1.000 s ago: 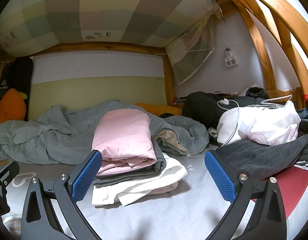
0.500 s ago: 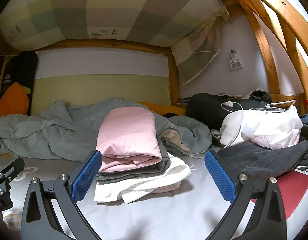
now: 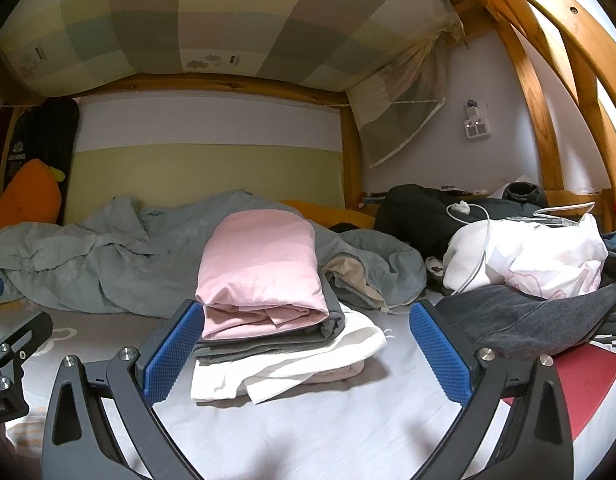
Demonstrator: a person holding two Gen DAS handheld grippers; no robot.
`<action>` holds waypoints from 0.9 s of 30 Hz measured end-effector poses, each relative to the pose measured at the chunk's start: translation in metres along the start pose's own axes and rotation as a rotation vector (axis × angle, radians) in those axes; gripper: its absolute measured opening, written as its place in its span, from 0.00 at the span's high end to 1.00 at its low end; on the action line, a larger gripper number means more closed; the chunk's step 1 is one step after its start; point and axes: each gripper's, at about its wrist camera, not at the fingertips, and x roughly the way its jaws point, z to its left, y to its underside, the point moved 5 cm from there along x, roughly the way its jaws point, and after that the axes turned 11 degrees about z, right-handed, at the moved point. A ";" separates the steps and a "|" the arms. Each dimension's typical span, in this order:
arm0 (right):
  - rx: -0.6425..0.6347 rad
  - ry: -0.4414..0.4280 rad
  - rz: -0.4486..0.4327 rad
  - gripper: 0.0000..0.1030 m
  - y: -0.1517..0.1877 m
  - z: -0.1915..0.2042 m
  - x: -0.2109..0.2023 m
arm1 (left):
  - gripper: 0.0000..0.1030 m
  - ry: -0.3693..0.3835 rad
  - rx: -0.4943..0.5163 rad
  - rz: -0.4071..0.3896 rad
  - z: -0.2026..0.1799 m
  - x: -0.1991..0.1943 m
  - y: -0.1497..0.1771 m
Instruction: Fold small clothes
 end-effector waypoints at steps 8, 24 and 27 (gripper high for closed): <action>0.001 0.000 0.006 0.01 0.000 0.000 0.001 | 0.00 0.002 0.009 -0.001 0.000 -0.001 0.001; -0.006 -0.006 0.008 0.00 0.001 0.001 0.002 | 0.00 -0.005 0.021 0.005 -0.004 -0.001 0.000; -0.006 -0.006 0.009 0.00 0.001 0.002 0.002 | 0.00 -0.003 0.020 0.009 -0.004 0.000 0.000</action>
